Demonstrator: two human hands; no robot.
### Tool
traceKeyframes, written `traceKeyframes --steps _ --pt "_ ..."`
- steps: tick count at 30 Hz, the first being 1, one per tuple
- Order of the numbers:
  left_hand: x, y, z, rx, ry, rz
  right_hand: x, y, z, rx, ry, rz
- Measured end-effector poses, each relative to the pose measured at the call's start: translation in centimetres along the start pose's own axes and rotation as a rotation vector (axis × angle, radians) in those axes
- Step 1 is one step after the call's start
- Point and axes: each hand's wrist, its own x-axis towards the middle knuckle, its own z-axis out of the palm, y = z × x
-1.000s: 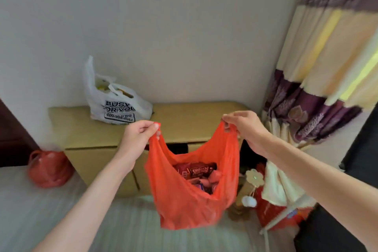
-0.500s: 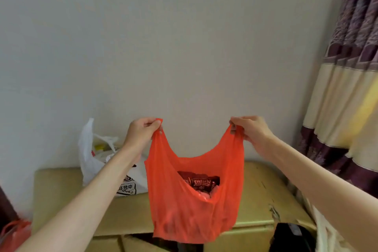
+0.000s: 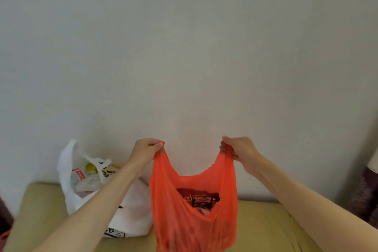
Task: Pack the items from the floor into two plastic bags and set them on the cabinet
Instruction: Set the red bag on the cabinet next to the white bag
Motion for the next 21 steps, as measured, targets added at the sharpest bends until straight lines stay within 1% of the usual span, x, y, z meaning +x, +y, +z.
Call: traceKeyframes --steps 4,7,14,16,20,21 --pt "3.7 -2.6 1.8 0.031 0.026 -0.041 4.3 1.7 0.3 -0.027 -0.020 0.038" --pt "6.1 -4.5 2.8 0.009 0.064 -0.085 6.9 2.9 0.7 -0.008 0.005 0.071" --pt "11.0 -8.1 4.0 -0.057 0.041 -0.164 11.2 5.2 1.4 0.022 0.047 0.094" --pt "12.0 -8.8 3.8 -0.086 0.009 -0.153 12.3 5.4 1.5 -0.064 0.030 0.067" --pt "13.6 -9.8 3.6 -0.051 -0.086 -0.135 14.0 6.2 1.9 -0.294 -0.019 0.023" --pt "13.8 -10.0 3.6 -0.050 -0.103 -0.155 14.3 6.5 2.0 -0.332 -0.031 0.020"
